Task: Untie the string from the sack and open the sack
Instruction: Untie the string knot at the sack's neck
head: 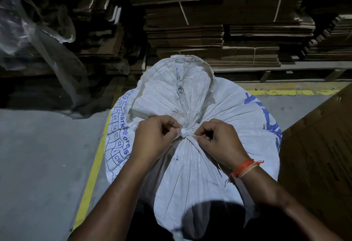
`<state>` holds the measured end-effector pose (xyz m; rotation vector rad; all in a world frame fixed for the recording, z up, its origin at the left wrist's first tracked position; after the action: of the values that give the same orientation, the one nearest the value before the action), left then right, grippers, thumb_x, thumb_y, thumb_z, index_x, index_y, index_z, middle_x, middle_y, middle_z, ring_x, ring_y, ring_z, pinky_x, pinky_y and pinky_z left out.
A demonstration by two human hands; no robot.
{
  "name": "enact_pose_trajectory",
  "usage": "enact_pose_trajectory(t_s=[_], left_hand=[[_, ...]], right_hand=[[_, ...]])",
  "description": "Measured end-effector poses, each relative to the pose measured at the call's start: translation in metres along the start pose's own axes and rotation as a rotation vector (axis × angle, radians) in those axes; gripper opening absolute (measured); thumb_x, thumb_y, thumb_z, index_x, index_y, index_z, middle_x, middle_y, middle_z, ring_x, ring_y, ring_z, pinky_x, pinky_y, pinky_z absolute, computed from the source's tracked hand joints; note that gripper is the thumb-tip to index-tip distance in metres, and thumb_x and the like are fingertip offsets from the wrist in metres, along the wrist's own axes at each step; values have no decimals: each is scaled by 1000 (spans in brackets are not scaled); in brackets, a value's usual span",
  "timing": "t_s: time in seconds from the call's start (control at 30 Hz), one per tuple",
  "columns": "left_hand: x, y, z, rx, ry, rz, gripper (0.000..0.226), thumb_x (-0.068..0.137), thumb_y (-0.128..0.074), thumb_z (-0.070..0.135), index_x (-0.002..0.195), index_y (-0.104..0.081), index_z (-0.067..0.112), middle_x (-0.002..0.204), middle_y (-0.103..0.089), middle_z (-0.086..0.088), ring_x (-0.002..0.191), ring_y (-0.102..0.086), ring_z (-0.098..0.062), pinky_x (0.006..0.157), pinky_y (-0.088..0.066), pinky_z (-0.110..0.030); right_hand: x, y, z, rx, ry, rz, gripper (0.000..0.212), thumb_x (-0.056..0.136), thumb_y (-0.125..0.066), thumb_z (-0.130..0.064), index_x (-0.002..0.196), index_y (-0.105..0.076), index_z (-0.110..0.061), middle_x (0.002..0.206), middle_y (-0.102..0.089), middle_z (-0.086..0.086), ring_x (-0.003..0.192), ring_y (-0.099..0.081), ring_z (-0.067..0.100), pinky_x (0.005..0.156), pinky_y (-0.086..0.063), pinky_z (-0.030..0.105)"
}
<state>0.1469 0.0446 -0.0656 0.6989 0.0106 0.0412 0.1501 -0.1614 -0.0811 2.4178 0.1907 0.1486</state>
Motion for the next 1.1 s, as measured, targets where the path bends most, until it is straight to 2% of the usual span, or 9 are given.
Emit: enact_pose_trajectory(t_s=[0.1,0.2,0.27,0.4,0.53,0.7,0.9,1.1], left_hand=[[-1,0,0,13,22,-10,12,78,-86,28,89,-81,30,75,-76,14,72,-71,0,76,-58,-28],[-1,-1,-1,69,23,-12,19,75,-87,29,93,-82,33,82,-72,16,79,-70,1,82,-58,-28],[0,-2,-1,111,26,-18,19,75,-86,29,93,-82,34,85,-68,18,79,-68,1,82,-57,-27],[1,-4,-5,50,42,-52,16,76,-86,25,88,-79,31,81,-77,18,75,-70,4,82,-60,-30],[1,-7,-5,13,27,-59,20,78,-84,18,93,-79,29,80,-76,12,72,-70,-1,80,-60,-32],[4,-9,-9,-22,26,-30,25,77,-83,20,98,-79,32,79,-76,8,73,-72,-9,81,-61,-36],[7,-11,-15,-40,88,-40,10,77,-85,23,85,-80,27,75,-78,8,73,-74,-10,78,-62,-40],[10,-12,-17,-68,105,-53,7,77,-86,24,80,-80,27,74,-78,8,73,-73,-12,76,-62,-40]], right_hand=[[0,-3,-2,6,4,26,12,77,-80,-13,71,-75,-22,70,-63,-7,75,-61,12,62,-45,15],[-1,-4,-4,15,8,41,15,77,-82,-16,67,-73,-23,67,-62,-7,69,-60,10,59,-42,12],[0,-5,-3,31,-4,42,15,77,-83,-15,67,-74,-21,66,-63,-6,64,-58,7,58,-42,12],[-1,-8,-3,62,-46,28,13,78,-83,-15,68,-75,-19,64,-63,-7,55,-54,4,58,-46,16],[-1,-9,-4,85,-59,23,12,80,-83,-16,70,-76,-19,62,-61,-8,53,-53,2,56,-42,12],[-1,-10,-5,80,-65,44,15,79,-84,-16,68,-76,-21,60,-59,-8,51,-53,2,54,-38,9],[-2,-14,-6,44,-53,90,12,77,-83,-15,68,-76,-18,61,-58,-9,58,-57,3,55,-39,9],[-1,-15,-4,36,-44,97,13,77,-82,-15,67,-75,-19,61,-58,-8,56,-55,5,55,-37,10]])
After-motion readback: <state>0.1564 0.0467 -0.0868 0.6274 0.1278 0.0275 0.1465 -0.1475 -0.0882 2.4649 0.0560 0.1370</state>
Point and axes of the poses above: each hand's wrist, its own x-axis towards the middle knuckle, its own y-axis out of the back of the hand, z = x × y, the point moved 2 cm from there along x, towards the middle knuckle
